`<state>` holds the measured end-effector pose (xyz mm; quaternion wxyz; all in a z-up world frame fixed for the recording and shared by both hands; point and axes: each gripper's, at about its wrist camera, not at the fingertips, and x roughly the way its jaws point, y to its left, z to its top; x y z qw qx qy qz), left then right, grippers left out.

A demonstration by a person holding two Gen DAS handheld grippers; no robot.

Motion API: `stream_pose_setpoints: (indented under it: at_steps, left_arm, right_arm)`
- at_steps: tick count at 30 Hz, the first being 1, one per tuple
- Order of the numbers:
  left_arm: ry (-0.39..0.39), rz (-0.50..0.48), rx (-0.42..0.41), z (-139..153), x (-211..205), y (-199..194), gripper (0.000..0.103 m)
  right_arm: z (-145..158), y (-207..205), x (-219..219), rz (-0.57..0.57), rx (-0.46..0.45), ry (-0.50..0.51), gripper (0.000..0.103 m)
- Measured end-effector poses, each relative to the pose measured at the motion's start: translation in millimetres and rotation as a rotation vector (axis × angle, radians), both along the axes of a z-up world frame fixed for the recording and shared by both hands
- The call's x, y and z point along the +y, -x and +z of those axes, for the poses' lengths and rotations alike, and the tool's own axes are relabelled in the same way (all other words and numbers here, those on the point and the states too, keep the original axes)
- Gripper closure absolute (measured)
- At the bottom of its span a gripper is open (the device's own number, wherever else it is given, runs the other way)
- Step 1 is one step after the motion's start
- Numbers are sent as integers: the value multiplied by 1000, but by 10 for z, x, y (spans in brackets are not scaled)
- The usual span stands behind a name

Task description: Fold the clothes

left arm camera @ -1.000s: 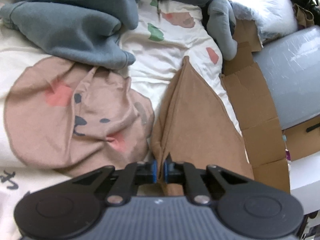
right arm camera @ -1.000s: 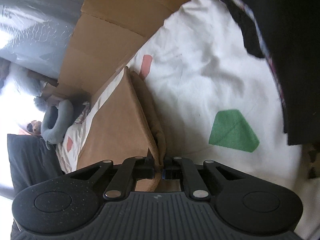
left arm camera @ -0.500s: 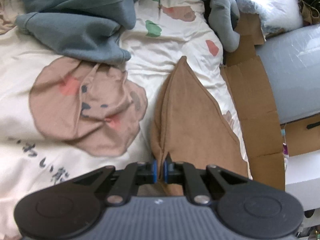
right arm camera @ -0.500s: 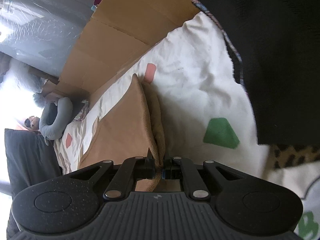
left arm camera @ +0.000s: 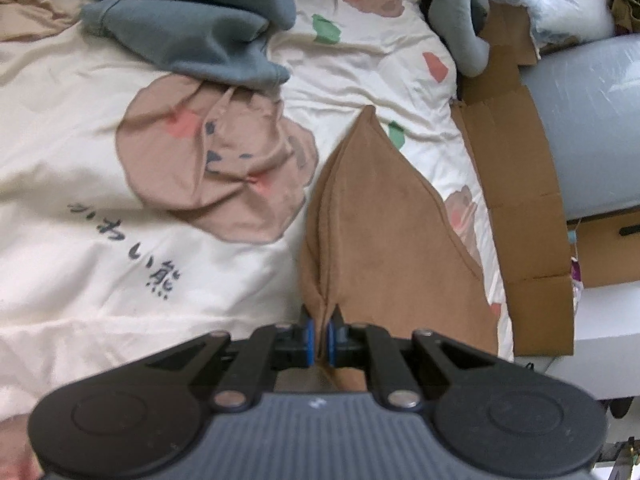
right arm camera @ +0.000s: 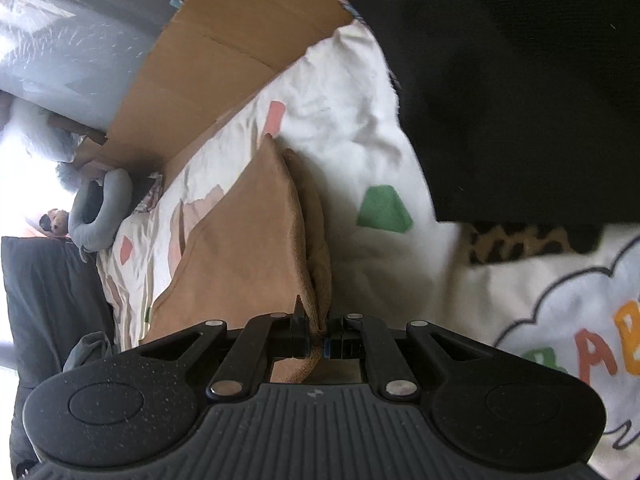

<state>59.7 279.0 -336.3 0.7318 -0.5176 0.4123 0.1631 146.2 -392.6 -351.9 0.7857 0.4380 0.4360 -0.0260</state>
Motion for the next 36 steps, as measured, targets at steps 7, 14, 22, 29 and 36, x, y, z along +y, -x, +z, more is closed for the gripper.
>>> stream_pose_setpoints:
  at_steps: [7, 14, 22, 29, 36]
  left_arm:
    - [-20, -19, 53, -348, -18, -24, 96]
    - [-46, -67, 59, -561, -68, 15, 91]
    - [-38, -40, -63, -604, -30, 179, 60]
    - [28, -25, -163, -749, -79, 271, 60]
    - [62, -83, -195, -749, -58, 184, 61]
  right_arm:
    - [-347, -3, 30, 3, 48, 31, 98]
    - [-477, 128, -48, -22, 120, 80, 86]
    - [-58, 108, 28, 86, 68, 209, 83]
    - [221, -145, 679, 328, -6, 261, 84]
    - [165, -311, 1538, 564, -21, 260, 87]
